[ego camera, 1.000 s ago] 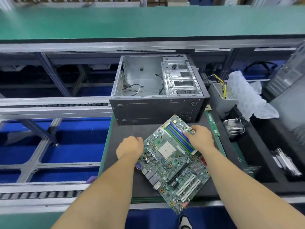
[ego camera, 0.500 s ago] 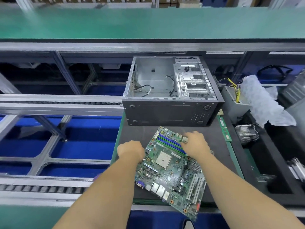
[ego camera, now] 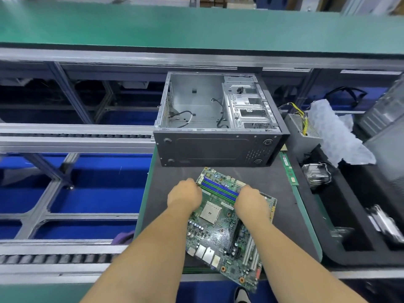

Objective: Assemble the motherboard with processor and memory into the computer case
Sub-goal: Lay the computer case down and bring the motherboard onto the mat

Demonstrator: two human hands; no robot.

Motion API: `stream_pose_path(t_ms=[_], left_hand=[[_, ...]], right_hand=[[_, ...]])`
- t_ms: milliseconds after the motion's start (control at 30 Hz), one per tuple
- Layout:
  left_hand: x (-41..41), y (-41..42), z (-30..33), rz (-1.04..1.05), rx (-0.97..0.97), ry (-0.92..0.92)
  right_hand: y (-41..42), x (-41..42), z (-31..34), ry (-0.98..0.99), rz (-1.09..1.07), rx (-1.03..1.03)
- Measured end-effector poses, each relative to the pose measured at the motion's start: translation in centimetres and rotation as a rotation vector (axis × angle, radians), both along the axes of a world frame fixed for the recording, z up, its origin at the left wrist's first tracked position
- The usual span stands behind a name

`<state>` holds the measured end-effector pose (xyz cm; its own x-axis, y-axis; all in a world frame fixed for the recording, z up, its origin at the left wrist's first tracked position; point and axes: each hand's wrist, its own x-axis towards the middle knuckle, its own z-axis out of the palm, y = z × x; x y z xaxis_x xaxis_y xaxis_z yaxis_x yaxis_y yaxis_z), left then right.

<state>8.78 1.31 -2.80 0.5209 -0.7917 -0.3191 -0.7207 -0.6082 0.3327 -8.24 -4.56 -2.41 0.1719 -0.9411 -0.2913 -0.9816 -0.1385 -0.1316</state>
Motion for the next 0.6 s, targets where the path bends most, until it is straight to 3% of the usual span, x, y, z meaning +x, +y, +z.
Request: stream_pose_path(t_ms=[233,400,600], left_hand=[[0.5,0.0,0.0,0.097,0.015,0.062],[0.4,0.3,-0.1,0.187,0.068,0.409],[0.0,-0.1,-0.9,0.164,-0.046,0.266]], right_hand=[[-2.1,1.4,1.1,-0.076,0.077,-0.052],[-4.7,0.0,0.7,-0.172,0.106,-0.015],[-6.0,-2.4,0.2,-0.438,-0.069,0.033]])
